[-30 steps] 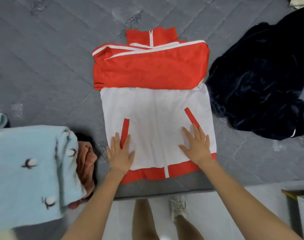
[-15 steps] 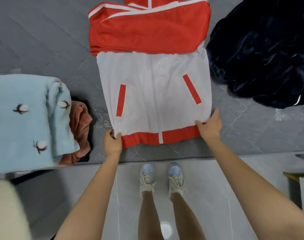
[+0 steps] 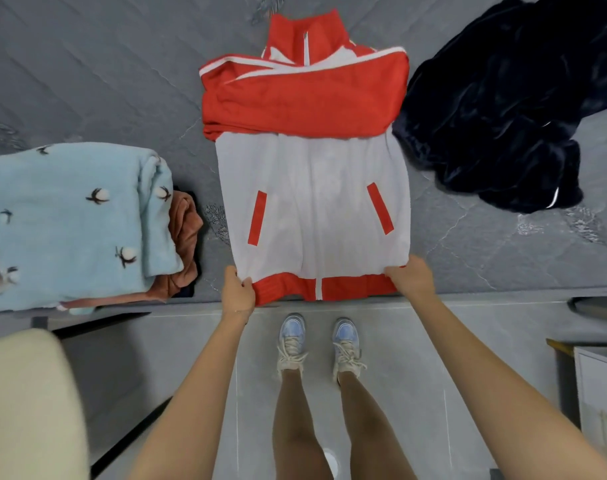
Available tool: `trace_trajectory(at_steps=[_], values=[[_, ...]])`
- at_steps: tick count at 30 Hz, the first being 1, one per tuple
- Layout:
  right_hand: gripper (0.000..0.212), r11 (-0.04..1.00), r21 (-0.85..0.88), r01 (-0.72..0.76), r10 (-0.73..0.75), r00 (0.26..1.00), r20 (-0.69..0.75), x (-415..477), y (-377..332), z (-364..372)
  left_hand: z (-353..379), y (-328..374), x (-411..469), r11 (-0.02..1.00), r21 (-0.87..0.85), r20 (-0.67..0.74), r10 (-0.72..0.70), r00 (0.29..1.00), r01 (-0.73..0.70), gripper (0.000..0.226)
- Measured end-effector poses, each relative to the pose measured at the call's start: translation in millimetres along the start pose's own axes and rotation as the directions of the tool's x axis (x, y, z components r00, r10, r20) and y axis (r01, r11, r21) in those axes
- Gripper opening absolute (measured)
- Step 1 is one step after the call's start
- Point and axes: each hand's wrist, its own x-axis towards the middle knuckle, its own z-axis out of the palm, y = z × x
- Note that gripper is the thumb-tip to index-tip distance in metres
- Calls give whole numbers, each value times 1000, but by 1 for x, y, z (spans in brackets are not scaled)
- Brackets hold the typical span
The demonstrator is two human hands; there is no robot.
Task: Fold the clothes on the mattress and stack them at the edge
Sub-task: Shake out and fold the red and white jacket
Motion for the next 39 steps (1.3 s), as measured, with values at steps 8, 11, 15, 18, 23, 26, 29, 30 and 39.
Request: trace_trajectory(at_steps=[8, 11, 15, 18, 23, 26, 29, 30, 39], values=[[9, 959, 282, 26, -72, 986, 151, -34, -57, -27, -5, 60, -33, 986, -78, 0, 149, 989, -148, 8], [12, 841, 534, -84, -17, 983, 183, -26, -94, -37, -7, 101, -15, 944, -316, -118, 66, 991, -101, 7], [11, 543, 817, -193, 28, 977, 213, 1, -145, -54, -26, 150, 36, 711, -703, -119, -148, 982, 22, 9], [13, 264, 934, -239, 36, 971, 238, 28, -185, -64, -44, 184, 85, 544, -838, -56, -164, 985, 43, 18], [11, 79, 984, -158, 75, 985, 153, 84, -251, -81, -59, 234, 163, 420, -904, 45, -99, 994, 83, 17], [2, 80, 992, -97, 126, 988, 87, 119, -283, -86, -59, 254, 203, 396, -913, 50, -135, 990, 100, 19], [17, 215, 974, -71, 172, 984, 33, 151, -304, -82, -52, 267, 241, 475, -872, 52, -142, 988, 115, 15], [16, 233, 969, -75, 178, 984, 33, 159, -308, -81, -48, 272, 252, 482, -868, 57, -143, 988, 120, 14], [14, 434, 899, 64, 14, 997, -77, 223, -335, -88, -17, 303, 310, 566, -824, 39, 18, 999, 23, 19]])
